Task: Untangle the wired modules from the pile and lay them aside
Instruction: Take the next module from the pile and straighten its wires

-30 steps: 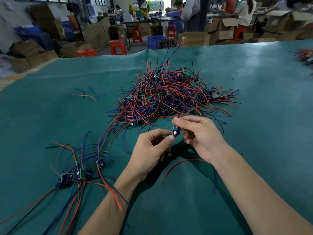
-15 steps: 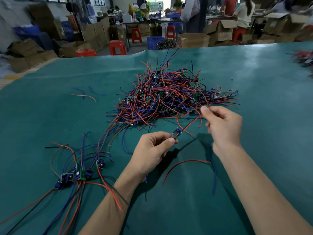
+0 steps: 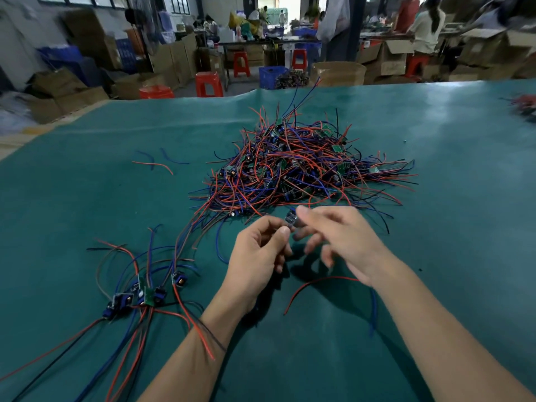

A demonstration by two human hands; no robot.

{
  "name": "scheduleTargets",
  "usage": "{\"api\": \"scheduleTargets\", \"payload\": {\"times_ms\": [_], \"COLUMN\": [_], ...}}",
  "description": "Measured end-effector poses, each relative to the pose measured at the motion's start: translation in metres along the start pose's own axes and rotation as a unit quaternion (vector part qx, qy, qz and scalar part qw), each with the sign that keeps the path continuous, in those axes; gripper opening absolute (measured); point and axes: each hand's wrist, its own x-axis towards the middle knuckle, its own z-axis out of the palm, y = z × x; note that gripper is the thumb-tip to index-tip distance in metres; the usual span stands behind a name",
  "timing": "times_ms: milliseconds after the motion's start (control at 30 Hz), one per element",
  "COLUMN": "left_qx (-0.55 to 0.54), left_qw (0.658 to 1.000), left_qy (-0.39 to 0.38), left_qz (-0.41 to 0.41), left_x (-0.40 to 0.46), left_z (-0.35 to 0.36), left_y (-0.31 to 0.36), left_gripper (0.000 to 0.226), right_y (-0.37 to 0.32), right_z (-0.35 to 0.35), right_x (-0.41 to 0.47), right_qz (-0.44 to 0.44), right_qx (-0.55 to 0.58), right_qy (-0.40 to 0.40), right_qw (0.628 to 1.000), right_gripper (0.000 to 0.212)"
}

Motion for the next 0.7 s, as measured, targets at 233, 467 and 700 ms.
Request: {"api": "scheduleTargets", "payload": {"times_ms": [233,467,700], "left_qx": [0.026,0.07,0.191], "left_qw": [0.998,0.991,0.972], "left_qy": [-0.05,-0.116,-0.132], "left_qz": [-0.037,-0.021,0.014], "left_x": [-0.004,-0.004,-0.004], "left_z": [0.001,0.003,0.002], "left_y": [0.003,0.004,-0.001], "left_gripper": [0.018,0.021,0.016], "right_y": [0.004,-0.005,-0.052], "right_z": [0.0,-0.012,-0.038], "right_x": [0.001,0.008,-0.008], "right_qz": [-0.076,-0.178,-0.253], "right_qx": [-0.02,0.03,0.127], "right_qy": [0.017,0.243,0.4], "right_qw": [0.997,0.953,0.872], "right_gripper": [0.01,0.01,0.012]}}
